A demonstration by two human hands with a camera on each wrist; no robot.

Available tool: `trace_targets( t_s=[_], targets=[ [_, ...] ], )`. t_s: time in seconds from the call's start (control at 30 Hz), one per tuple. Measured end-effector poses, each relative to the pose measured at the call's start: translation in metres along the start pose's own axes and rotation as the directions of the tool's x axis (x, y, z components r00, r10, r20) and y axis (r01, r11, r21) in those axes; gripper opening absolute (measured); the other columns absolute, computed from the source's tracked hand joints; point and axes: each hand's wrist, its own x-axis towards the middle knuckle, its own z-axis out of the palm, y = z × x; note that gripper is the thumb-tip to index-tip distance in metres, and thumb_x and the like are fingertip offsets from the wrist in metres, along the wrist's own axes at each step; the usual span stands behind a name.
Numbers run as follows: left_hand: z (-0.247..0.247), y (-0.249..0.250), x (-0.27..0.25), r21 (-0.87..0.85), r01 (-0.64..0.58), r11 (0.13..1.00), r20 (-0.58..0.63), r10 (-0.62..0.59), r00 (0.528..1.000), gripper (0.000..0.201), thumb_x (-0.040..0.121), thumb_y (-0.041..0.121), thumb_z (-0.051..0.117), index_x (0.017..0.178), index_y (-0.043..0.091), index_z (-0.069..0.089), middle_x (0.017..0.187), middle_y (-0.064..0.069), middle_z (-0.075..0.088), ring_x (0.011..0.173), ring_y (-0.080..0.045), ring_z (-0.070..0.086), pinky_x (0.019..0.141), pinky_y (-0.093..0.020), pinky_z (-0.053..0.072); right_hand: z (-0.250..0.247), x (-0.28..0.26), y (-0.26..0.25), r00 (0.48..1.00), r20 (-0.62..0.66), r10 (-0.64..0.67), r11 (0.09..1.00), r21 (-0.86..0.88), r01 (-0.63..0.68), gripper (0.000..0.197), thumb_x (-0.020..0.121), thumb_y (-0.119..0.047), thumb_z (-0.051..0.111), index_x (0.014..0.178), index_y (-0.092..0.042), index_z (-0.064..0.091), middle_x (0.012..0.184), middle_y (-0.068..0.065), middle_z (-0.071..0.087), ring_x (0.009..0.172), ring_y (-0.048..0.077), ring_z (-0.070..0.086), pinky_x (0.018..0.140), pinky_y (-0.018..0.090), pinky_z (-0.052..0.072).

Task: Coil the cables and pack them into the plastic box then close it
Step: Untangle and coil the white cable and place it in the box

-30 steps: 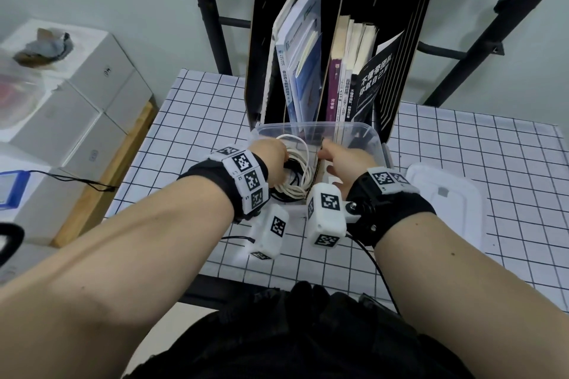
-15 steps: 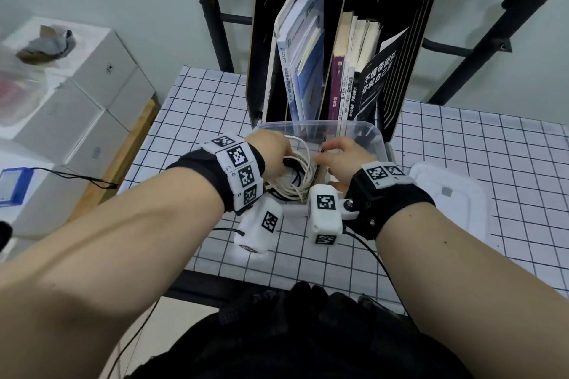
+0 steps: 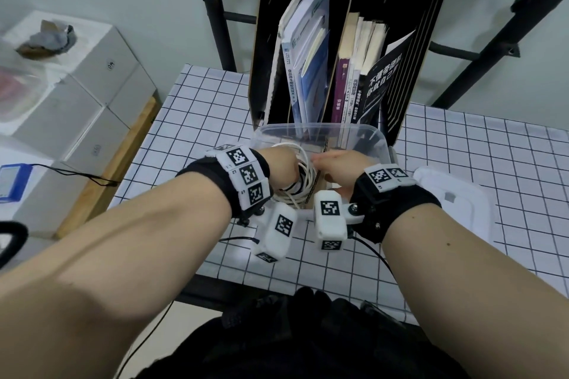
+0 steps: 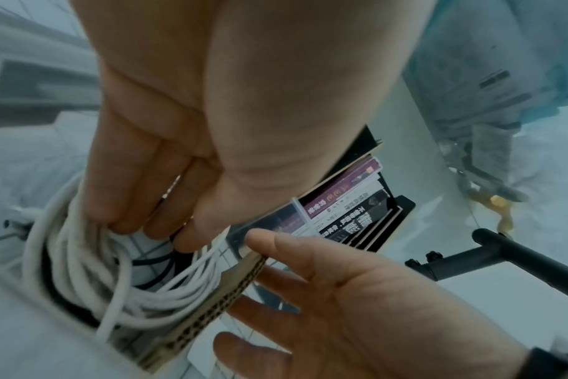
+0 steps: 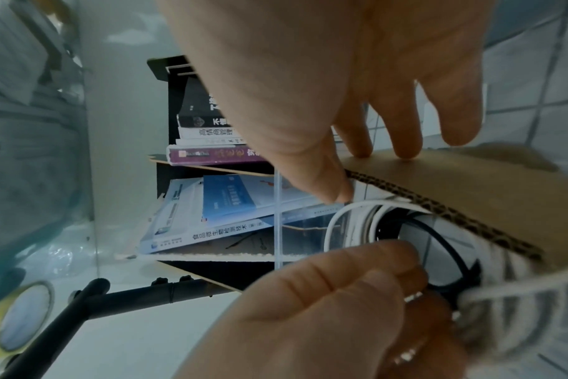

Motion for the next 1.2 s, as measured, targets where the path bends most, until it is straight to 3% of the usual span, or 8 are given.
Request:
trace_targets(
  t_s=[0.27, 0.4, 0.47, 0.6, 0.73, 0.83, 0.93, 1.2],
  targets=[
    [0.003, 0.004, 0.006, -0.001, -0.020, 1.000, 0.050, 0.020, 0.999, 0.034, 0.099, 0.014, 0.040, 0.124, 0.003, 0.058, 0.126, -0.011, 0.060, 0.101, -0.021, 0.055, 0.084, -0.027, 0.041, -0.009, 0.006, 0.001, 1.000, -0.008, 0.011, 0.999, -0.033, -0.011, 0.021, 0.093, -0.018, 0.060, 0.110, -0.010, 0.070, 0.119, 0.006, 0.065, 0.109, 0.025, 0.061, 0.093, 0.043, 0.053],
    [0.003, 0.003, 0.006, 0.033, -0.042, 0.999, 0.004, 0.042, 0.999, 0.033, 0.099, 0.014, 0.040, 0.125, 0.005, 0.059, 0.126, -0.010, 0.060, 0.108, -0.022, 0.057, 0.086, -0.026, 0.042, -0.010, 0.007, 0.001, 0.999, -0.047, 0.005, 0.994, -0.111, -0.010, 0.030, 0.093, -0.020, 0.056, 0.110, 0.001, 0.069, 0.119, 0.020, 0.066, 0.110, 0.035, 0.062, 0.091, 0.049, 0.053],
    [0.002, 0.003, 0.007, 0.052, -0.058, 0.997, -0.030, 0.060, 0.998, 0.032, 0.098, 0.014, 0.041, 0.123, 0.007, 0.060, 0.126, -0.010, 0.060, 0.109, -0.023, 0.057, 0.082, -0.024, 0.040, -0.010, 0.007, 0.000, 0.999, -0.046, 0.008, 0.993, -0.121, -0.014, 0.029, 0.092, -0.020, 0.055, 0.108, -0.001, 0.070, 0.116, 0.020, 0.067, 0.106, 0.035, 0.064, 0.090, 0.049, 0.054],
    [0.002, 0.005, 0.007, 0.026, -0.048, 0.999, -0.038, 0.049, 0.998, 0.036, 0.100, 0.013, 0.038, 0.130, 0.007, 0.056, 0.134, -0.008, 0.055, 0.121, -0.022, 0.051, 0.097, -0.027, 0.035, -0.008, 0.011, -0.004, 0.999, -0.012, 0.031, 0.993, -0.118, -0.032, 0.027, 0.093, -0.019, 0.057, 0.114, -0.004, 0.065, 0.119, 0.016, 0.065, 0.105, 0.030, 0.066, 0.085, 0.041, 0.057],
    [0.003, 0.006, 0.006, 0.000, -0.054, 0.999, -0.041, 0.054, 0.998, 0.035, 0.097, 0.010, 0.040, 0.127, 0.007, 0.058, 0.132, -0.010, 0.057, 0.107, -0.018, 0.053, 0.090, -0.025, 0.038, -0.005, 0.012, -0.008, 0.999, 0.028, 0.043, 0.991, -0.129, -0.039, 0.030, 0.093, -0.019, 0.057, 0.118, -0.005, 0.062, 0.121, 0.015, 0.063, 0.092, 0.024, 0.066, 0.075, 0.035, 0.060],
    [0.004, 0.006, 0.009, 0.007, -0.068, 0.998, -0.032, 0.068, 0.997, 0.036, 0.097, 0.007, 0.038, 0.129, 0.005, 0.056, 0.134, -0.012, 0.055, 0.117, -0.024, 0.052, 0.100, -0.029, 0.036, -0.004, 0.013, -0.010, 0.998, 0.034, 0.048, 0.989, -0.139, -0.043, 0.030, 0.092, -0.019, 0.058, 0.118, -0.005, 0.061, 0.121, 0.015, 0.063, 0.088, 0.023, 0.063, 0.078, 0.038, 0.060],
    [0.002, 0.005, 0.009, -0.012, -0.078, 0.997, -0.040, 0.078, 0.996, 0.033, 0.095, 0.006, 0.041, 0.122, 0.003, 0.060, 0.127, -0.013, 0.059, 0.100, -0.021, 0.052, 0.095, -0.029, 0.041, -0.005, 0.015, -0.011, 0.998, 0.051, 0.040, 0.983, -0.182, -0.030, 0.028, 0.092, -0.014, 0.055, 0.115, 0.000, 0.065, 0.119, 0.017, 0.065, 0.096, 0.026, 0.065, 0.083, 0.043, 0.058],
    [-0.002, 0.005, 0.003, -0.177, -0.062, 0.982, -0.079, 0.048, 0.996, 0.039, 0.096, 0.003, 0.039, 0.131, 0.009, 0.055, 0.127, -0.009, 0.060, 0.112, -0.024, 0.058, 0.090, -0.025, 0.043, -0.005, 0.013, -0.011, 0.998, 0.046, 0.046, 0.992, -0.123, -0.040, 0.032, 0.088, -0.019, 0.061, 0.118, -0.006, 0.062, 0.123, 0.014, 0.062, 0.089, 0.020, 0.060, 0.079, 0.038, 0.059]
  ],
)
